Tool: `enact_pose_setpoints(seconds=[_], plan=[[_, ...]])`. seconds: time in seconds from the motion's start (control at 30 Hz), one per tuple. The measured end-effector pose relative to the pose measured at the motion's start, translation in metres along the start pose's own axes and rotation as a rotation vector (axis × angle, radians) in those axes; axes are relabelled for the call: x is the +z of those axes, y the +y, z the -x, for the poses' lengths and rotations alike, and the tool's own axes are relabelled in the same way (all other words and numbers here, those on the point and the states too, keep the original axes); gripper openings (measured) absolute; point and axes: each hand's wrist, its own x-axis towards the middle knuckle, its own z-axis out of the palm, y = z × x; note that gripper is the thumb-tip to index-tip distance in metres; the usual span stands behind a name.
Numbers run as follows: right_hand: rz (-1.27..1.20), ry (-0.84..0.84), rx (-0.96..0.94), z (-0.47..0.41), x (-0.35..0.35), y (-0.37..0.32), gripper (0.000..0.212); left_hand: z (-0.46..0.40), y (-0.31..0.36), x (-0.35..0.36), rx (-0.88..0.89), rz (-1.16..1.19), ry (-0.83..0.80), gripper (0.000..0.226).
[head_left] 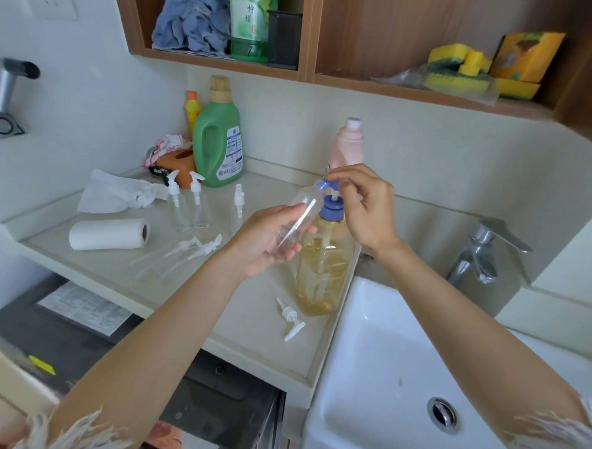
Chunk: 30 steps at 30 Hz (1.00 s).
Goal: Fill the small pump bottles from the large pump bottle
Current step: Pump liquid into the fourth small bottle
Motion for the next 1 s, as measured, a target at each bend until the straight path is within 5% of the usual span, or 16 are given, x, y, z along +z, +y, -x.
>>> enact_pose_setpoints(seconds=[0.2, 0.7, 0.87, 1.0], plan=[[-0.062, 0.113, 0.029, 0.008, 0.011, 0.006, 0.036, -0.005, -0.003, -0.005, -0.141, 0.137, -0.083, 0.041], [0.052, 0.072, -0.05, 0.014, 0.006, 0.001, 0.039, 0.008, -0.008, -0.007, -0.105, 0.012, 0.002, 0.033], [0.092, 0.148, 0.011, 0.015, -0.006, -0.023, 0.04, 0.019, -0.004, -0.022, 0.025, 0.395, -0.311, 0.054], [-0.153, 0.083, 0.132, 0.032, -0.005, -0.054, 0.02, 0.028, 0.025, -0.019, 0.278, 0.352, -0.486, 0.058]])
